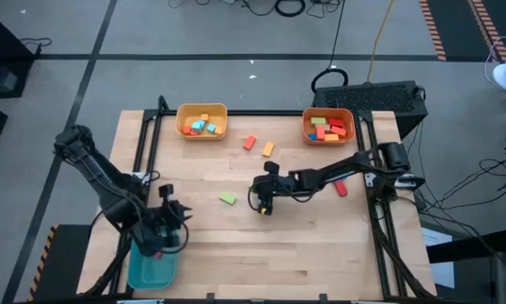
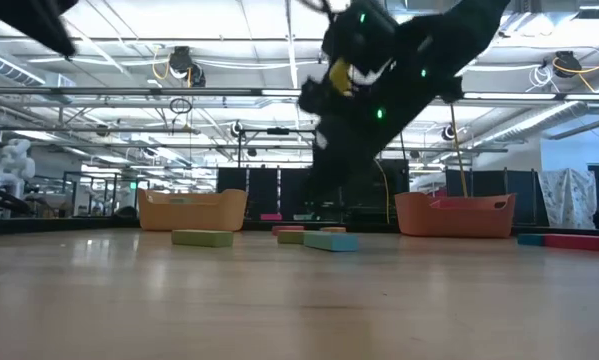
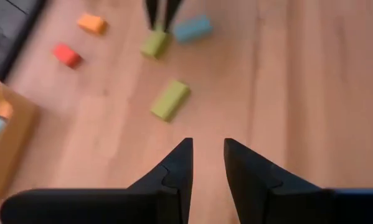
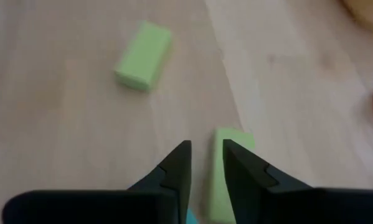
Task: Sort blocks by size
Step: Put the large green block into the blue bin
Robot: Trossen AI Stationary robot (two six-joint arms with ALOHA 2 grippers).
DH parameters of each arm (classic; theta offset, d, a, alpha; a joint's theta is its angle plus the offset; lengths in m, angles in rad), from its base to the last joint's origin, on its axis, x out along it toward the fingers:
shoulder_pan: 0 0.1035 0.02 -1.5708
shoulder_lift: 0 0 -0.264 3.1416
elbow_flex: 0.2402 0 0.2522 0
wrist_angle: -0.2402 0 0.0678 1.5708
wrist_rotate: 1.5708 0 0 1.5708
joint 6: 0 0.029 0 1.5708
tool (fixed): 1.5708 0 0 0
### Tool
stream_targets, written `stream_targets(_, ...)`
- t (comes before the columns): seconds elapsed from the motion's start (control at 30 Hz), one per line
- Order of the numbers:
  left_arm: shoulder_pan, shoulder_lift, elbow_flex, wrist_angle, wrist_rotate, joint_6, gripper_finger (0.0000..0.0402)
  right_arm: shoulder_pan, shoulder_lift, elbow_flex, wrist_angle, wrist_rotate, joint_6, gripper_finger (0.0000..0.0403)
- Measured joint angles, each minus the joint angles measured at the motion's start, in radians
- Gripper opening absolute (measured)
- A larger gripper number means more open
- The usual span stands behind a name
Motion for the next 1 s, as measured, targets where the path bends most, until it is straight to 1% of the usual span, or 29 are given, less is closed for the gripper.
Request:
stream_targets(0.1,0.031,0.025,-0.002,0.034,-0.031,0.072,0.0097,0.022,-0.010,0.016,0.005,0.000,-0.023,0.0057)
stream_targets(0.17,0.048,0.040,-0.015,0.076,-0.032,0.145,0.0109,0.031,-0.010,0.022,-0.005,0.001,-0.023,0.0052)
stream_targets(0.27,0.077,0.073,-0.025,0.161,-0.033,0.248,0.0146,0.029,-0.010,0.024,-0.007,0.010,0.008,0.0055)
stream_targets(0.33,0.096,0.099,-0.027,0.184,-0.035,0.281,0.0179,0.027,-0.010,0.024,-0.018,0.004,0.026,0.0068)
stream_targets(0.4,0.116,0.127,-0.027,0.212,-0.041,0.304,0.0212,0.027,-0.010,0.024,-0.013,-0.027,0.032,0.0086)
stream_targets(0.47,0.136,0.156,-0.027,0.207,-0.041,0.337,0.0243,0.034,-0.009,0.024,0.033,-0.078,0.032,0.0109)
stream_targets(0.53,0.158,0.182,-0.027,0.209,-0.041,0.371,0.0265,0.038,0.007,0.026,0.105,-0.096,0.028,0.0136)
stream_targets(0.6,0.182,0.206,-0.027,0.211,-0.041,0.379,0.0280,0.038,0.034,0.026,0.167,-0.098,0.030,0.0165)
stream_targets(0.67,0.205,0.224,-0.027,0.215,-0.036,0.374,0.0286,0.035,0.070,0.026,0.223,-0.090,0.040,0.0195)
stream_targets(0.77,0.233,0.242,-0.027,0.216,-0.012,0.373,0.0288,0.034,0.118,0.026,0.307,-0.021,0.060,0.0237)
stream_targets(0.87,0.254,0.248,-0.027,0.216,0.004,0.382,0.0288,0.035,0.161,0.055,0.347,-0.026,0.078,0.0266)
stream_targets(1.0,0.282,0.248,-0.027,0.218,0.068,0.430,0.0288,0.044,0.243,0.135,0.323,-0.052,0.088,0.0288)
